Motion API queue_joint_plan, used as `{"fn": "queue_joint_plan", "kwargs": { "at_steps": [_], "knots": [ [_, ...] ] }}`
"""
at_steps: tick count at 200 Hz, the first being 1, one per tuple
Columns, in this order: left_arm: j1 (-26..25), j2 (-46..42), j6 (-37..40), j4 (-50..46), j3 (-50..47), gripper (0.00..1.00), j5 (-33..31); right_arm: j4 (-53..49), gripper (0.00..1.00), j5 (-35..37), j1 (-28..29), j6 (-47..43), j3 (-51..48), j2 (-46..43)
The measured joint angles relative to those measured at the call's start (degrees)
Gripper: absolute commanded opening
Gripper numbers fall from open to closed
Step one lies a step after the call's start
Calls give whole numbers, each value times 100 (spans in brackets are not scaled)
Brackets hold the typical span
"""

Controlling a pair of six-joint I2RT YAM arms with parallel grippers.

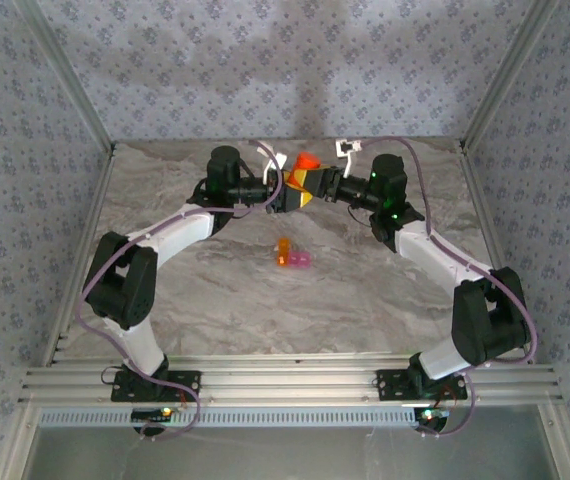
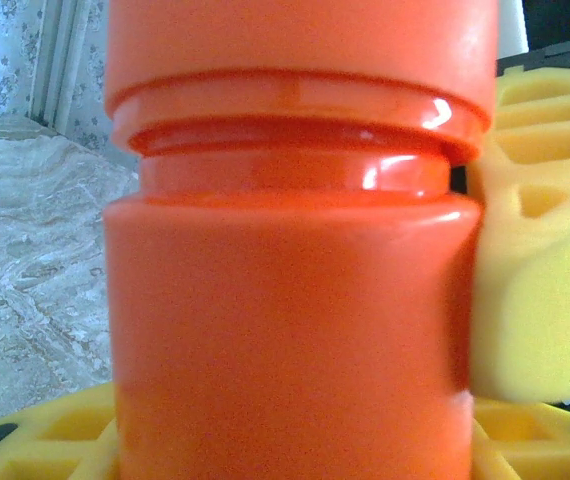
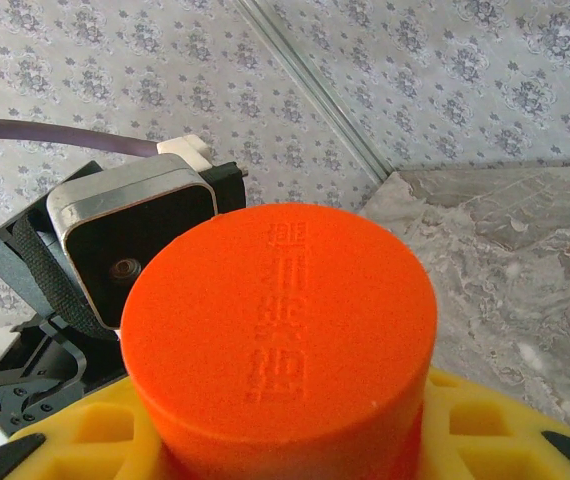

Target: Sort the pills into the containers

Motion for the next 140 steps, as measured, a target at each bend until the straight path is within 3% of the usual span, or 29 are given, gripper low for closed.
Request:
{"fn": "queue_joint_plan", "kwargs": {
  "at_steps": [20, 34, 63, 140],
  "knots": [
    [0, -2, 4, -7, 0, 54, -13, 2, 16, 0, -2, 0, 0, 0],
    [0, -22, 33, -26, -11, 63, -44, 0, 16, 0, -2, 2, 0, 0],
    [85, -192, 66, 17, -129, 71, -175, -37, 15, 26, -125, 2, -2, -33],
    [184, -380, 68, 131, -173, 72, -271, -44, 15, 66, -214, 2, -2, -87]
  ]
}}
